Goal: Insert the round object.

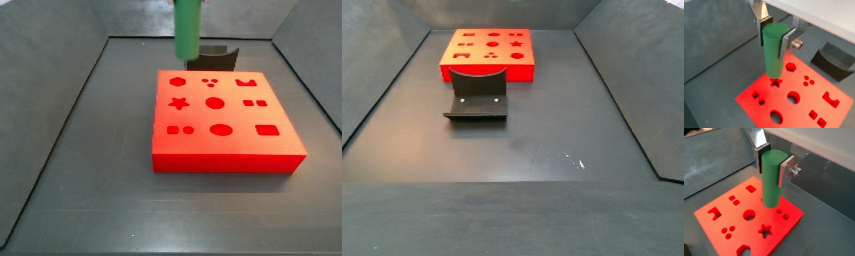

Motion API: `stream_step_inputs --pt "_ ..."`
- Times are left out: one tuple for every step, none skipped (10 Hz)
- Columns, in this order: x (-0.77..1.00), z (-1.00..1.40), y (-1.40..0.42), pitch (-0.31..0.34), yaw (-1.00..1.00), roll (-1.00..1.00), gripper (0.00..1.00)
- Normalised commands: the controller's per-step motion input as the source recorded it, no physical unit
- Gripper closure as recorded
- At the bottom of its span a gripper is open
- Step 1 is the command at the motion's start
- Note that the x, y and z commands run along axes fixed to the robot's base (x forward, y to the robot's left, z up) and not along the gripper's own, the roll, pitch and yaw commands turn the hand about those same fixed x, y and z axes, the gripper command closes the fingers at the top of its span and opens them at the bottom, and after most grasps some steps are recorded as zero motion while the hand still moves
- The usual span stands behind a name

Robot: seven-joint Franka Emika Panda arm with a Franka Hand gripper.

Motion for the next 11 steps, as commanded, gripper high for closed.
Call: stream_step_inputs --pt "1.0 -0.39 -0.03 -0.113 0.0 0.08 1.0" --pt "0.99 -0.09 0.05 -0.157 0.0 0.04 1.0" --pt "1.0 -0.04 0.11 -0.156 0.0 0.0 1.0" --pt "1.0 -0.03 0.12 -0.164 0.0 0.0 1.0" --pt "1.0 0.0 0.09 -0.169 0.0 0.02 1.0" --pt "1.0 -0.03 0.11 -0.151 0.0 0.06 1.0" --pt "0.91 -0.26 0.0 -0.044 0.0 0.31 1.0" --pt "0.77 -0.35 -0.24 0.0 -0.11 0.44 1.0" --pt "0.74 -0.37 -0.15 0.014 -0.16 0.45 1.0" --pt "0.74 -0.46 -0.12 0.046 -0.19 0.4 1.0" --pt "0.48 -0.29 -0.06 0.091 -0.02 0.26 1.0"
